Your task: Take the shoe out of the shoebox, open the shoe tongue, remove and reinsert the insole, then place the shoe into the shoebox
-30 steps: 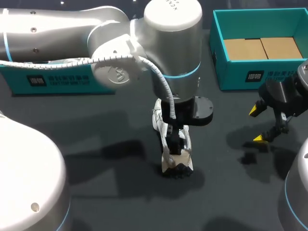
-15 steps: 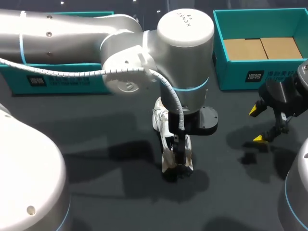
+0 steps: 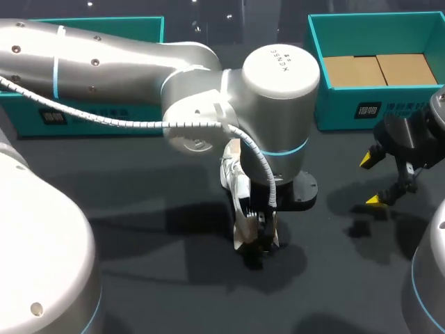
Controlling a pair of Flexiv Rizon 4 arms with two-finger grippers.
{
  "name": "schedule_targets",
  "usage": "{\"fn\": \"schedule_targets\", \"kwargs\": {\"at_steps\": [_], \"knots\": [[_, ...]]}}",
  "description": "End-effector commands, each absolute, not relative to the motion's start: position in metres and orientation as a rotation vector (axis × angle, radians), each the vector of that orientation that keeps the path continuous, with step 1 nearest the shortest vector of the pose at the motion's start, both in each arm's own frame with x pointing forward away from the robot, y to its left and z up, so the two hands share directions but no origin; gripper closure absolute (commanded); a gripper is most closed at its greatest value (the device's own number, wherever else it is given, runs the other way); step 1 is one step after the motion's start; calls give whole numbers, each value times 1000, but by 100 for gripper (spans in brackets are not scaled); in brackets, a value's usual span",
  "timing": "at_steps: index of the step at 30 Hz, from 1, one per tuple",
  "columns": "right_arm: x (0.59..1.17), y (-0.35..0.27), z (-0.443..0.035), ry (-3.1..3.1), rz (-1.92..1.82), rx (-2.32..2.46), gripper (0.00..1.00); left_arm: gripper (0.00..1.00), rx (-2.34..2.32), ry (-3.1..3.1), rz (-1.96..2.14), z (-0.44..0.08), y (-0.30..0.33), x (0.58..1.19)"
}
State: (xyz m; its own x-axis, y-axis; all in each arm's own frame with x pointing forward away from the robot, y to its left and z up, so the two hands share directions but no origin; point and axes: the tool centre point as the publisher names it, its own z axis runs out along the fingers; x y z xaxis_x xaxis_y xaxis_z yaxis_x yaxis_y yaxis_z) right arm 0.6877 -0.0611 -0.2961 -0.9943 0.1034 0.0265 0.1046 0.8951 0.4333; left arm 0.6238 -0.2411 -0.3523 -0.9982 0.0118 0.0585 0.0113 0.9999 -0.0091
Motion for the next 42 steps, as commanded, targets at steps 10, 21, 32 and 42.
{"fn": "schedule_targets", "kwargs": {"at_steps": [10,21,32,42], "knots": [[686,-61,-297,-3059,-695,-170,0,8,-26,-3126,18,-378,-239,618],[686,-61,-297,-3059,-695,-170,0,29,13,-3148,8,-385,-239,619],[686,-61,-297,-3059,-695,-170,0,80,22,-3133,8,-389,-238,622],[686,-61,-297,-3059,-695,-170,0,100,11,-3128,43,-376,-236,619]]}}
